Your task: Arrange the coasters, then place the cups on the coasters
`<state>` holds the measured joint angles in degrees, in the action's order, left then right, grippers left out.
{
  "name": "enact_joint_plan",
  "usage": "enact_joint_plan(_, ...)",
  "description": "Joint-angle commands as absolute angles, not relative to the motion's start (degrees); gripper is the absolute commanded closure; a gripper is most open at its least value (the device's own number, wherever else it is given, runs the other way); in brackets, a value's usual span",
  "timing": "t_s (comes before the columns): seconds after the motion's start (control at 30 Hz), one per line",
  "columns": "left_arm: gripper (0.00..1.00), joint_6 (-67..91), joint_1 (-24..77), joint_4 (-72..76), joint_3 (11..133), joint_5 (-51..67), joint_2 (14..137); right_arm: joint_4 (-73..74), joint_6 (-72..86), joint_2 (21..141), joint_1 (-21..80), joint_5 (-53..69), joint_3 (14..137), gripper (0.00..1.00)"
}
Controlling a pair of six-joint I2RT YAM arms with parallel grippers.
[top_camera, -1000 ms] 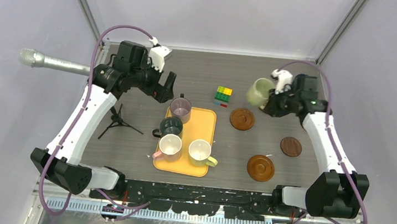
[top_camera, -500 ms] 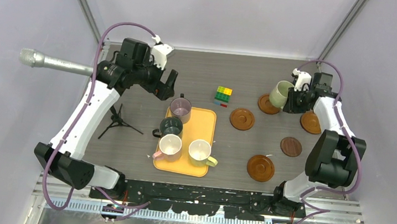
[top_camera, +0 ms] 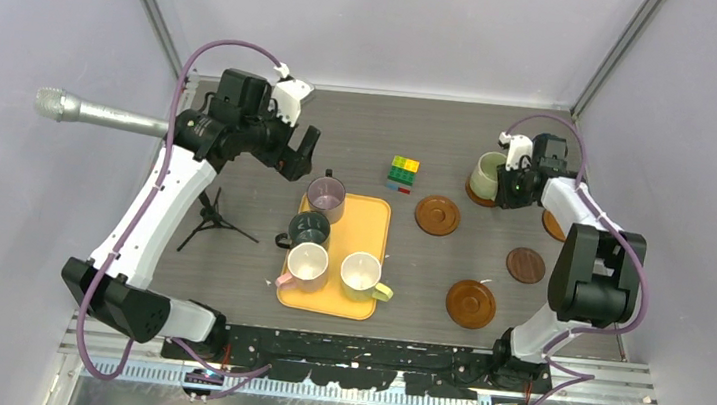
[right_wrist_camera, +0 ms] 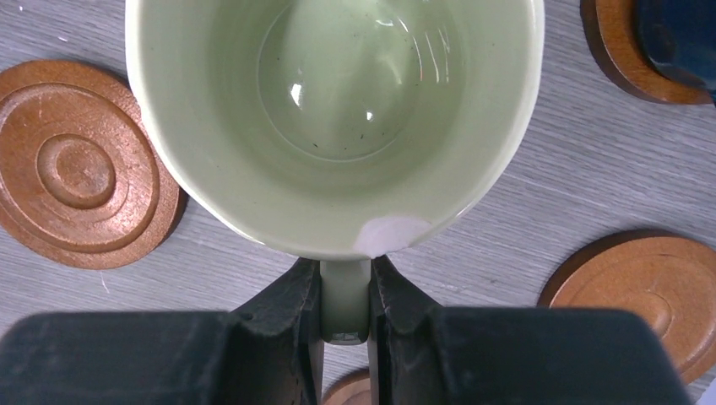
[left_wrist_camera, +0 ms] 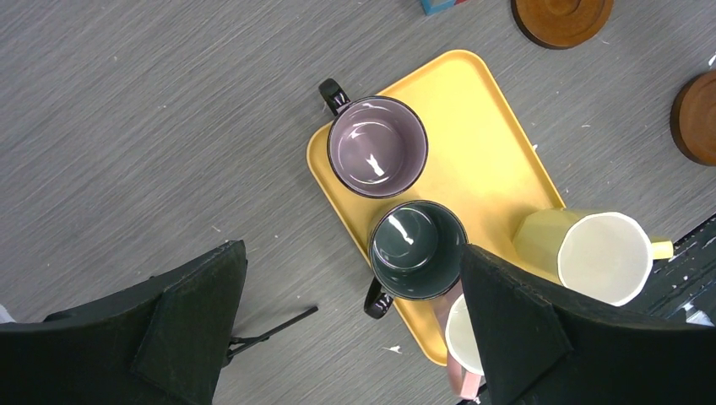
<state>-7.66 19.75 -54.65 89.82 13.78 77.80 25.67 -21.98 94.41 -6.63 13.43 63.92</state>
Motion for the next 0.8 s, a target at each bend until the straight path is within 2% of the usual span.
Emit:
enact_joint_plan(0.0,0.0,-8.11,19.42,-53.79,90.53,13.48,78.0,17.4,-21.87,93.99,-6.24,10.68,64.37,1.0)
enact_joint_plan(0.37,0.0,-8.11,19.42,-53.98,90.42,13.9,78.14,16.77,-21.29,95.86,-6.07,10.55,64.26,1.0)
enact_joint_plan(0.53,0.0,-8.02,19.42,-53.98,89.94,13.89,77.84,16.39,-21.56,96.28,-6.08,10.13,63.84,0.91)
enact_joint_plan(0.77,0.0,-8.08,19.42,-54.12,89.78,13.73,77.74,16.44,-21.03,96.79,-5.98,10.63,63.34,0.85)
